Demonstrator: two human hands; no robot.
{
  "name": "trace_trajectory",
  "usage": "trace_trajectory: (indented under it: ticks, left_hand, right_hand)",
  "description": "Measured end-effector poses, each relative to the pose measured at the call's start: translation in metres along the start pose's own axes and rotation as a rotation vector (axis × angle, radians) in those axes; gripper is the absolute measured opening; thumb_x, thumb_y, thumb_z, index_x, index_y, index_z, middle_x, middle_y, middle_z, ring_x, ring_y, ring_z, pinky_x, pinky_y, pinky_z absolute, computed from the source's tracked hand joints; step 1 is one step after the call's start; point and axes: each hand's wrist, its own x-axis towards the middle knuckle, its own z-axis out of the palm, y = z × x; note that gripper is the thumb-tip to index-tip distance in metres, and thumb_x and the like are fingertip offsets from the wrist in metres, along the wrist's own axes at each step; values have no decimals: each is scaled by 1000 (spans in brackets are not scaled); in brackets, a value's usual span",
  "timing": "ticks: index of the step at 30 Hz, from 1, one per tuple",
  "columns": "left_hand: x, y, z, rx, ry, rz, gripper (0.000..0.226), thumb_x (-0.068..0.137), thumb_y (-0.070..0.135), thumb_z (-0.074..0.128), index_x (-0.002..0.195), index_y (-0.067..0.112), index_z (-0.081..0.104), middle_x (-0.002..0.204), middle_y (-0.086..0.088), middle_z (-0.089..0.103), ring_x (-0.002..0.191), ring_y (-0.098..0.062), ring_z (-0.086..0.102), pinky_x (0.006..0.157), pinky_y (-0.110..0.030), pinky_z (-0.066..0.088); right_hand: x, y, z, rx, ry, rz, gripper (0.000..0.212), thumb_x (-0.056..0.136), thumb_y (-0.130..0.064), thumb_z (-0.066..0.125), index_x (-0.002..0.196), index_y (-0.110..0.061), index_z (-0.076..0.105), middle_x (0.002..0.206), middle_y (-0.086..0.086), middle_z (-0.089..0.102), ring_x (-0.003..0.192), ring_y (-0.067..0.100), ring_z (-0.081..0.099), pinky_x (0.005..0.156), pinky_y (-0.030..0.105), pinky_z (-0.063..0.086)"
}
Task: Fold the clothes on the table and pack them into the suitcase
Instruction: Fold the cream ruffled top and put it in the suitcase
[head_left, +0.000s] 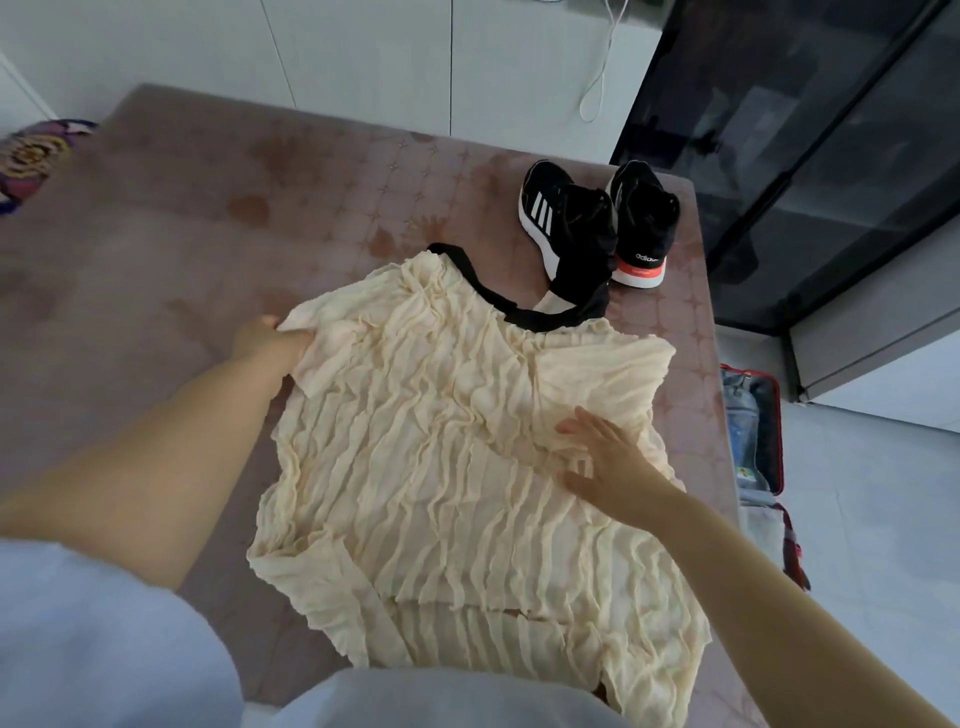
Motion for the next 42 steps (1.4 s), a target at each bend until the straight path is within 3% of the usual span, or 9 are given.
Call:
trace_trajectory:
  ticks: [5, 9, 11, 17, 22, 28, 31, 35, 42]
  left_hand:
    - [-39, 38, -5, 137, 32, 508, 39, 90, 15, 53, 127, 4, 43, 119, -19, 54, 107, -34, 53, 82, -35, 40]
    - [-79, 50, 8, 438, -532, 662, 57, 87, 27, 62, 136, 17, 34, 135, -2, 44, 110, -20, 51, 86, -27, 40]
    - [-78, 47, 10, 458, -638, 623, 60, 87, 36, 61, 138, 21, 33, 136, 0, 45, 112, -17, 51, 90, -27, 40]
    - [-30, 45, 2, 259, -183, 541, 26, 93, 16, 54, 116, 6, 55, 118, -11, 61, 95, -20, 54, 66, -16, 37]
    - [-1, 43, 25, 245, -183, 401, 51, 90, 27, 59, 133, 6, 40, 134, -11, 49, 120, -27, 48, 95, -32, 36]
    - [24, 67, 50, -18, -203, 215, 59, 87, 41, 60, 126, 0, 42, 107, -10, 56, 93, -25, 58, 80, -36, 48]
    - [35, 74, 59, -99, -313, 112, 63, 81, 47, 65, 122, 1, 50, 114, -13, 61, 101, -29, 61, 85, -39, 51]
    - [39, 93, 66, -76, -396, 221, 35, 86, 27, 65, 114, 9, 56, 107, -8, 63, 99, -24, 60, 92, -38, 48]
    - [41, 166, 26, -154, -97, 580, 9, 89, 20, 56, 80, 23, 56, 92, -2, 57, 82, -14, 52, 65, -25, 40]
  right_hand:
    - [-3, 1, 6, 1, -53, 30, 62, 89, -45, 52, 144, -30, 27, 157, -7, 9, 143, 21, 13, 115, 37, 19]
    - [1, -6, 3, 59, 4, -32, 54, 89, -34, 57, 139, -27, 37, 153, -7, 21, 136, 20, 29, 110, 36, 32]
    - [3, -7, -3, 164, 115, -33, 43, 88, -23, 60, 129, -26, 47, 144, -7, 35, 124, 19, 44, 99, 34, 41]
    - [25, 13, -46, 360, 402, 279, 29, 91, -20, 57, 120, -15, 55, 114, 6, 53, 92, 23, 55, 70, 27, 38]
    - [54, 31, -69, 451, 376, 505, 50, 89, -29, 57, 133, -8, 44, 116, 9, 52, 83, 20, 52, 70, 28, 37]
    - [85, 25, -85, 635, 393, 513, 67, 88, -28, 62, 143, -9, 29, 139, 10, 42, 110, 23, 49, 84, 31, 41]
    - [92, 19, -82, 572, 265, 512, 51, 83, -30, 68, 126, -10, 50, 113, 8, 58, 97, 23, 58, 77, 31, 50]
    - [96, 9, -92, 356, 198, 358, 21, 81, -21, 70, 96, -16, 55, 76, -2, 52, 78, 21, 52, 63, 28, 42]
    - [103, -6, -176, 256, 718, 147, 13, 84, -13, 60, 90, -24, 56, 76, -9, 53, 71, 11, 48, 63, 24, 40]
